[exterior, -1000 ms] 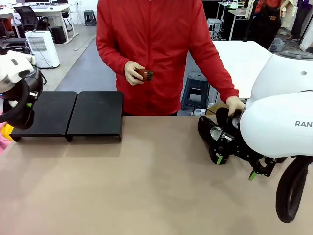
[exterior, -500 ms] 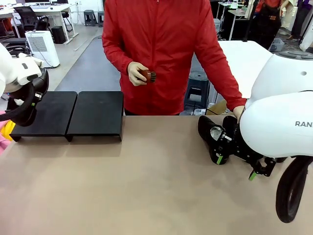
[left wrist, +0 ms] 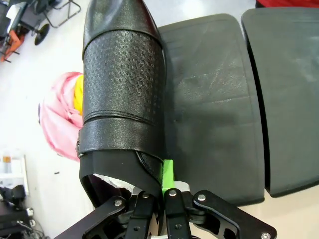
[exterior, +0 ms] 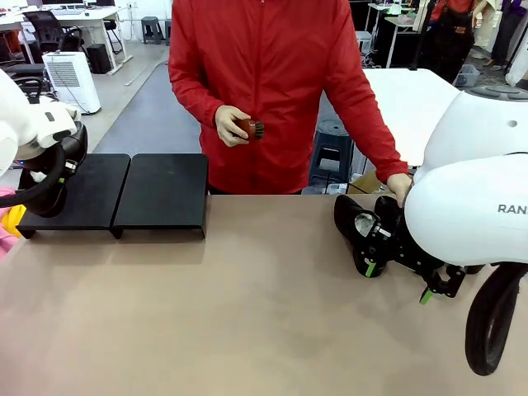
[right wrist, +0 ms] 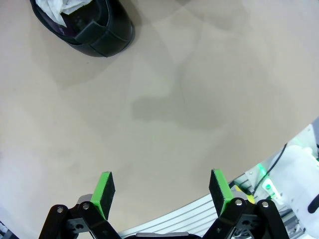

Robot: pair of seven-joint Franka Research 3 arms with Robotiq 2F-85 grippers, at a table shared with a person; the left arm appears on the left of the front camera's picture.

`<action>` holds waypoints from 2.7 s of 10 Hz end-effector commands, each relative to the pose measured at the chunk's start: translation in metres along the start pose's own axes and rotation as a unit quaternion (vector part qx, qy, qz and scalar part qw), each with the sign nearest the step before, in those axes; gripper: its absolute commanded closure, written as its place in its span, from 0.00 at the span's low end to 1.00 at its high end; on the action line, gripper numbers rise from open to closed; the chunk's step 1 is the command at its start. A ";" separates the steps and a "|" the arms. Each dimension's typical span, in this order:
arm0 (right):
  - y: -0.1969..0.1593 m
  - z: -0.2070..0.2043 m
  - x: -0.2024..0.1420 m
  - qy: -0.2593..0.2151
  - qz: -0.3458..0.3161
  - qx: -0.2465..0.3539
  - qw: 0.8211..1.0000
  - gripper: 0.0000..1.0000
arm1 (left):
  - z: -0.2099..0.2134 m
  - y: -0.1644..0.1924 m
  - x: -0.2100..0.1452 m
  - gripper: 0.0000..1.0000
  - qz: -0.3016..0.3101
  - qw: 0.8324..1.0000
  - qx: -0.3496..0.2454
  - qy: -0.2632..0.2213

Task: Organize the shoes by placing them on the stand.
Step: Place the Shoe from the middle of the table onto the Shoes Stand, then pick up one Shoe and place it in the middle of the table.

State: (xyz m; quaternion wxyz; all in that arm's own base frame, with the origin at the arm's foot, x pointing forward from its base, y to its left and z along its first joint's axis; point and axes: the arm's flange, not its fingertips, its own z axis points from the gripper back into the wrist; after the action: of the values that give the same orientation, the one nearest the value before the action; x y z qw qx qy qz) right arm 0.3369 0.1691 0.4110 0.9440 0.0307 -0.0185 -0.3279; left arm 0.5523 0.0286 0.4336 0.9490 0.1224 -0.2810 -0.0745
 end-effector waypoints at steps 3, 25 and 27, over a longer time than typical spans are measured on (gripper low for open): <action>0.002 -0.001 0.001 -0.002 0.006 0.005 1.000 0.00 | -0.019 0.005 0.011 0.89 0.010 1.000 0.021 -0.004; 0.002 -0.001 0.001 -0.002 0.006 0.005 1.000 0.00 | 0.051 0.006 0.010 0.00 0.028 0.992 0.083 -0.093; 0.002 -0.001 0.001 -0.002 0.006 0.005 1.000 0.00 | 0.074 0.008 0.004 0.00 0.037 0.987 0.100 -0.124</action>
State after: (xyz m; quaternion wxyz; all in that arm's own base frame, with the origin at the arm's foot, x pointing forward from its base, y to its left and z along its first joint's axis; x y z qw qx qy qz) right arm 0.3369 0.1691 0.4109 0.9440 0.0306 -0.0184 -0.3279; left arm 0.5290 0.0283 0.5170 0.9006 0.1855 -0.3909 -0.0419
